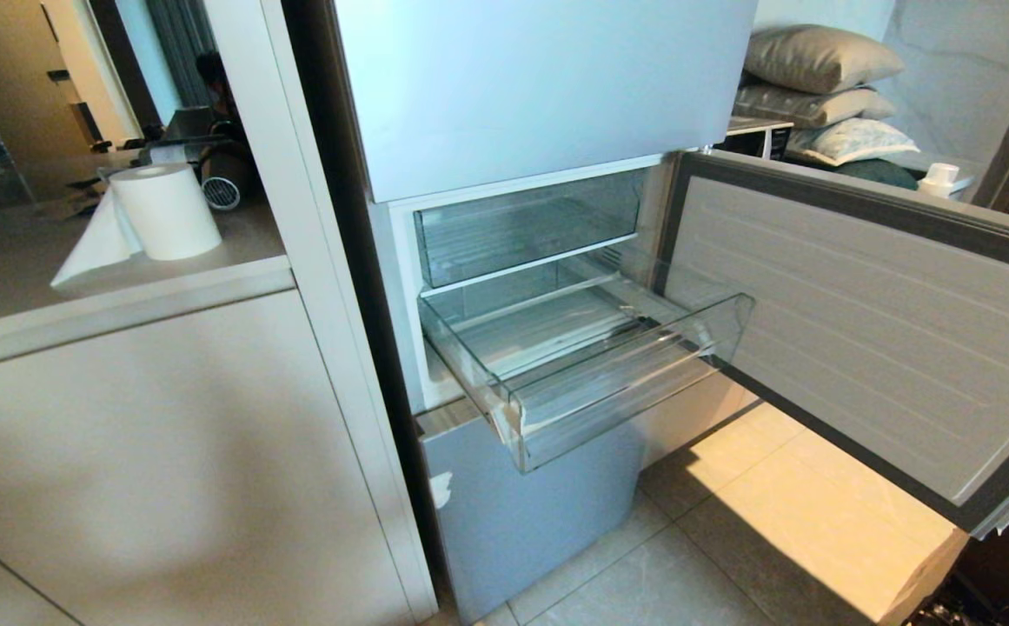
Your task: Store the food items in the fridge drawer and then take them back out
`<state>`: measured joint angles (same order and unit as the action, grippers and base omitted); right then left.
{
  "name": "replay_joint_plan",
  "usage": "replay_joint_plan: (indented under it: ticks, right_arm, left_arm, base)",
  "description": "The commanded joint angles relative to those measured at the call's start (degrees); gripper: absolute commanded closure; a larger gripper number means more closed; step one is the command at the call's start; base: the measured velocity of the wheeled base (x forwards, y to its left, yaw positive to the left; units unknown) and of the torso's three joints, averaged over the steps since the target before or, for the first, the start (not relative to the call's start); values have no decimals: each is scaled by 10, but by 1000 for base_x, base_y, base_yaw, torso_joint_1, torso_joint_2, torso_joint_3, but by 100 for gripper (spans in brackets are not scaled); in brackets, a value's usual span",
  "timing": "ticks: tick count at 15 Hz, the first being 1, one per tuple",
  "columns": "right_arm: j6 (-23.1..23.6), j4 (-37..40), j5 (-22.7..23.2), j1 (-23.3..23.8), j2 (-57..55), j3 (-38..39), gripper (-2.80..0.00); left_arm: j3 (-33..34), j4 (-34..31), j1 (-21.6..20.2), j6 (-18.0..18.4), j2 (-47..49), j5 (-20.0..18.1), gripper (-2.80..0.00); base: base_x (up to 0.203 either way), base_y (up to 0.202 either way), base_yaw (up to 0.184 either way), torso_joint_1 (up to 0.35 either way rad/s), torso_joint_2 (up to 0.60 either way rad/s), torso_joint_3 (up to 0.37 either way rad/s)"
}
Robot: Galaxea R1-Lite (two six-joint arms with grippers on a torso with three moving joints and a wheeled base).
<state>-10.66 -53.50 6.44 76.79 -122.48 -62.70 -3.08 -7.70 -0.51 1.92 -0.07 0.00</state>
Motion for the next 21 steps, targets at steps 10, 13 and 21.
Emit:
replay_joint_plan:
  ticks: [10,13,21]
  right_arm:
    - [47,110,-51,-569,511,37,0]
    - [92,192,-66,-765,575,121,0]
    - [115,229,-71,-839,634,258,0]
  left_arm:
    - [0,0,0,0,0,0,0]
    - [0,0,0,0,0,0,0]
    - [0,0,0,0,0,0,0]
  base:
    - [0,0,0,0,0,0]
    - [0,0,0,0,0,0]
    - [0,0,0,0,0,0]
